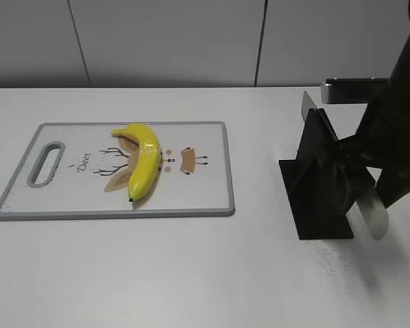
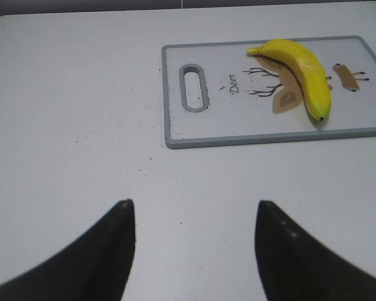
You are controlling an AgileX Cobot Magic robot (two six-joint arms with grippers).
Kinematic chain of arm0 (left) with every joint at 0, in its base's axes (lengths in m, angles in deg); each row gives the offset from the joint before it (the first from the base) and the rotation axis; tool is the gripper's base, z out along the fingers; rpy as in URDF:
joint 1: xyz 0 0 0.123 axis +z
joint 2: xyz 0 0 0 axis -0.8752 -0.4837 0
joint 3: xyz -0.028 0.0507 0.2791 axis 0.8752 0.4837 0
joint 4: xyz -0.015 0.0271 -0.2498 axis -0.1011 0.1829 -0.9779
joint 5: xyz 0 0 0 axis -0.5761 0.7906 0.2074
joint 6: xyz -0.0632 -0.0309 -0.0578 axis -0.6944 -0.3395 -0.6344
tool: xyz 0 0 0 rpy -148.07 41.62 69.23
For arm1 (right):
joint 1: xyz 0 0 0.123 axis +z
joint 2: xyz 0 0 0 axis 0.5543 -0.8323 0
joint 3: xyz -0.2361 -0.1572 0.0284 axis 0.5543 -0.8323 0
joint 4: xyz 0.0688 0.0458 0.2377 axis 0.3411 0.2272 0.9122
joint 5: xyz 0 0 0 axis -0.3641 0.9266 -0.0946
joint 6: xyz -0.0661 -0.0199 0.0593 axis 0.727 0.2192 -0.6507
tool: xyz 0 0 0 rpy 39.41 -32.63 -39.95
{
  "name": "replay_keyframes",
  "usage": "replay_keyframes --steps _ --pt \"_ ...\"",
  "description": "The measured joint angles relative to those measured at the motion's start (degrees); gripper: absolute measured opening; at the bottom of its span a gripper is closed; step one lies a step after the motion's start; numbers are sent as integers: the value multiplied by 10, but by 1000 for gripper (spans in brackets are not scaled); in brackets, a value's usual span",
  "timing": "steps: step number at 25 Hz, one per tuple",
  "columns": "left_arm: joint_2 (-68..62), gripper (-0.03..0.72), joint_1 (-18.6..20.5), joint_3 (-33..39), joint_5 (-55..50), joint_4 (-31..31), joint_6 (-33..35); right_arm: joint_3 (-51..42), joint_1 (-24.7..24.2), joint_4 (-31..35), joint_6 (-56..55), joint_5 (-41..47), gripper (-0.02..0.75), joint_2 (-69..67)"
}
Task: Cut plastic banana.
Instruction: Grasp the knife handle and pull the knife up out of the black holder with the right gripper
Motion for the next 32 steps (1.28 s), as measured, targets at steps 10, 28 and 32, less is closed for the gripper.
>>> replay_keyframes --steps 10,28,32 --pt "0 589 0 0 0 0 0 0 0 4 -36 9 167 -13" --pt "0 589 0 0 0 1 0 0 0 18 -46 26 165 47" --pt "0 589 0 0 0 1 0 12 0 8 -47 28 163 78"
